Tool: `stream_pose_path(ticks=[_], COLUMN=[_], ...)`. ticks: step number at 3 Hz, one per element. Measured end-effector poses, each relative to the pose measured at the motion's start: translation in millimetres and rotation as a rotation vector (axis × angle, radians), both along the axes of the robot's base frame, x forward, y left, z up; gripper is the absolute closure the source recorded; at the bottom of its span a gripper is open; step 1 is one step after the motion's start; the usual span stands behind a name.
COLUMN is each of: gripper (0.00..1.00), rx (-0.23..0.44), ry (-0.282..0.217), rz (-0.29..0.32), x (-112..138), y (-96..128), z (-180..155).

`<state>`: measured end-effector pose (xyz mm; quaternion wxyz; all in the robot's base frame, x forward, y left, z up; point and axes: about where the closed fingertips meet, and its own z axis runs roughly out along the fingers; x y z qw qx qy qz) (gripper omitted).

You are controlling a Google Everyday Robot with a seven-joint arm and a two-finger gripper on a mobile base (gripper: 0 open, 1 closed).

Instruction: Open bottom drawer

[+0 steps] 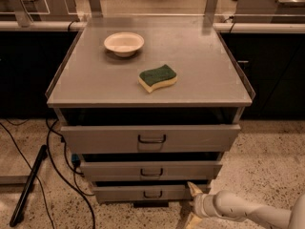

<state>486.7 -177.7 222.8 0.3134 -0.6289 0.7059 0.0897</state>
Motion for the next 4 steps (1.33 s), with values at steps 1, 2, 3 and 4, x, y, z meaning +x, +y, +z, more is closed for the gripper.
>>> stream_pose_path(ticks=[1, 2, 3, 4], gripper=[0.00, 0.00, 0.00, 0.00], rx=[0.000, 0.000, 0.004, 0.013], ry=[0.000, 0.020, 0.045, 0.077], rz=[0.000, -0.002, -0.008, -0.016], x=[0.1, 9.3, 20.5, 32.7], y=[0.0, 0.2, 0.8, 1.4], z=[-0.1, -8.3, -19.3, -33.8])
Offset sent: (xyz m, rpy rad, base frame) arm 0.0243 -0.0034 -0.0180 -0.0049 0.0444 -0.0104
